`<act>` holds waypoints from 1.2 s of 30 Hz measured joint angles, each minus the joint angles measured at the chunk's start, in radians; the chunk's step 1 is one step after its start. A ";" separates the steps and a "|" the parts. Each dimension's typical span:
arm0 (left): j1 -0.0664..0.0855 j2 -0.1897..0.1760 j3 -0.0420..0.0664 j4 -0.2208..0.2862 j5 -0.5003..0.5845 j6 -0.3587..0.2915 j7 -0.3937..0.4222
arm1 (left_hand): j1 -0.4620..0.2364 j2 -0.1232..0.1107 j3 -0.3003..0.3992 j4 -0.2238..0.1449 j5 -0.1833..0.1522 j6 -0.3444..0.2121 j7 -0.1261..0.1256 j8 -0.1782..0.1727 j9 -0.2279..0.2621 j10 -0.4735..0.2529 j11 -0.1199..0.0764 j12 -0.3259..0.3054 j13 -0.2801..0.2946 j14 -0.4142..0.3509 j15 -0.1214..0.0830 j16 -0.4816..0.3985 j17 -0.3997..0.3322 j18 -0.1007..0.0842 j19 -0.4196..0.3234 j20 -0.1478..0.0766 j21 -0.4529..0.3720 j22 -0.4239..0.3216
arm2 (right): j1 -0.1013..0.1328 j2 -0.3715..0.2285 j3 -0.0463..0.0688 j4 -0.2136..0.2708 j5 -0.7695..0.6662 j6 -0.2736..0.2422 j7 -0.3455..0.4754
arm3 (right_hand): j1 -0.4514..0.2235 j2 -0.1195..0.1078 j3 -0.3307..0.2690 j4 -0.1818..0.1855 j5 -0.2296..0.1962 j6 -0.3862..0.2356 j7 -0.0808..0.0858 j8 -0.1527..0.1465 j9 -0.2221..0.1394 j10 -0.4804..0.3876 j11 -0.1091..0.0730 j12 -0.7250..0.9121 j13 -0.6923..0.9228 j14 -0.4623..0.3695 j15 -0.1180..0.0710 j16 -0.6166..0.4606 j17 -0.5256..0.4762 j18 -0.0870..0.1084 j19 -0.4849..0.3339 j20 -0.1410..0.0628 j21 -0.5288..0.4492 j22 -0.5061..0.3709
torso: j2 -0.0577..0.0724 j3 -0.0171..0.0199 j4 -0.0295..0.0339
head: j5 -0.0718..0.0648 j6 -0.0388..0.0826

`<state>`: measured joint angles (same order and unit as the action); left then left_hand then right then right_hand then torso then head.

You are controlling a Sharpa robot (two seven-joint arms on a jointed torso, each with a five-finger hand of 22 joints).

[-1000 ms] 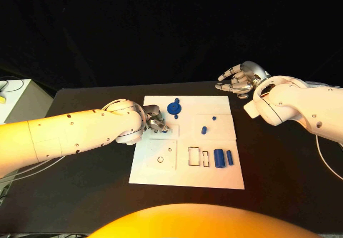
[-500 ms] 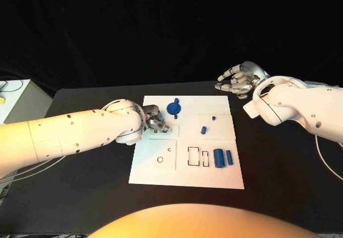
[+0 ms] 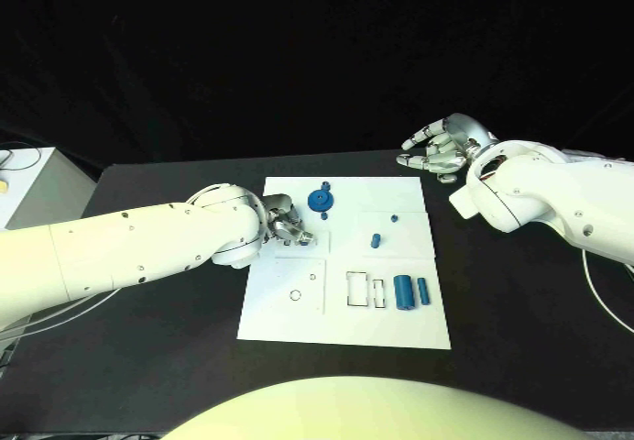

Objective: Assemble the parts on the task board

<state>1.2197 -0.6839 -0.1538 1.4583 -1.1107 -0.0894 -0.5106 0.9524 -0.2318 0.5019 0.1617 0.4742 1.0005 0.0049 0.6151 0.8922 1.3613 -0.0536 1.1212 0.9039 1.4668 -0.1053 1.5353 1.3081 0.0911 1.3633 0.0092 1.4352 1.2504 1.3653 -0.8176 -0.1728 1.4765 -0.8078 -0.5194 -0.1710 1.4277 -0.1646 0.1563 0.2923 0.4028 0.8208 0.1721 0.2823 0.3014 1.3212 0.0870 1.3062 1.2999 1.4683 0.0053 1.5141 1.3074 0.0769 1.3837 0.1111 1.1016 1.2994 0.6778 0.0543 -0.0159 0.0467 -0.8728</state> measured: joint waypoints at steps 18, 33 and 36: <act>-0.002 -0.032 0.015 0.028 -0.001 0.003 -0.001 | 0.045 -0.008 -0.111 0.105 -0.157 0.004 0.004 0.000 -0.003 0.000 0.000 0.005 0.002 0.000 0.000 0.000 0.000 0.000 0.000 0.000 0.000 0.002 | -0.003 -0.003 0.000 0.000 0.001 0.000 0.001 | -0.024 0.000 0.003 -0.003 0.000 -0.008 0.001 0.000 -0.002 -0.007 0.000 -0.010 -0.009 0.000 0.000 -0.004 0.000 0.000 0.000 0.000 -0.014 -0.008 | -0.001 -0.0003 0.0000 | -0.003 0.000; -0.001 -0.059 0.072 0.067 0.010 0.014 -0.002 | 0.079 0.049 -0.262 0.129 -0.337 0.003 0.004 0.000 -0.007 -0.004 0.000 0.008 -0.004 0.000 0.000 0.000 0.000 0.000 0.000 0.000 -0.004 0.002 | -0.006 -0.004 0.000 -0.001 0.003 0.000 0.001 | -0.036 0.004 0.003 -0.003 0.000 -0.011 0.004 0.000 -0.003 -0.007 0.000 -0.010 -0.010 0.000 0.000 -0.009 0.000 0.000 0.000 0.000 -0.016 -0.009 | 0.000 0.0004 0.0000 | -0.004 0.011; 0.004 -0.074 0.091 0.072 0.021 0.033 -0.002 | 0.164 0.074 -0.241 0.124 -0.323 -0.022 0.018 -0.021 -0.015 -0.046 0.009 -0.035 -0.062 0.000 0.000 -0.015 0.000 0.000 -0.028 0.009 -0.032 -0.042 | -0.007 -0.004 0.000 -0.002 0.003 0.000 0.002 | -0.036 0.004 0.003 -0.003 0.000 -0.011 0.004 0.000 -0.003 -0.007 0.000 -0.010 -0.010 0.000 0.000 -0.009 0.000 0.000 0.000 0.000 -0.016 -0.009 | 0.000 0.0003 0.0000 | -0.005 0.015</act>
<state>1.2234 -0.7580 -0.0632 1.5304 -1.0902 -0.0559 -0.5122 1.1165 -0.1579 0.2604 0.2854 0.1516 0.9781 0.0229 0.5943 0.8773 1.3154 -0.0450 1.0864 0.8417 1.4668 -0.1052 1.5208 1.3077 0.0910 1.3355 0.0181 1.4036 1.2086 1.3586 -0.8220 -0.1728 1.4748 -0.8050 -0.5197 -0.1694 1.3921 -0.1604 0.1590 0.2896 0.4028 0.8098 0.1759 0.2823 0.2980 1.3142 0.0869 1.2962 1.2898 1.4683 0.0053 1.5047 1.3073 0.0768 1.3839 0.1112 1.0855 1.2902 0.6775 0.0546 -0.0159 0.0416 -0.8575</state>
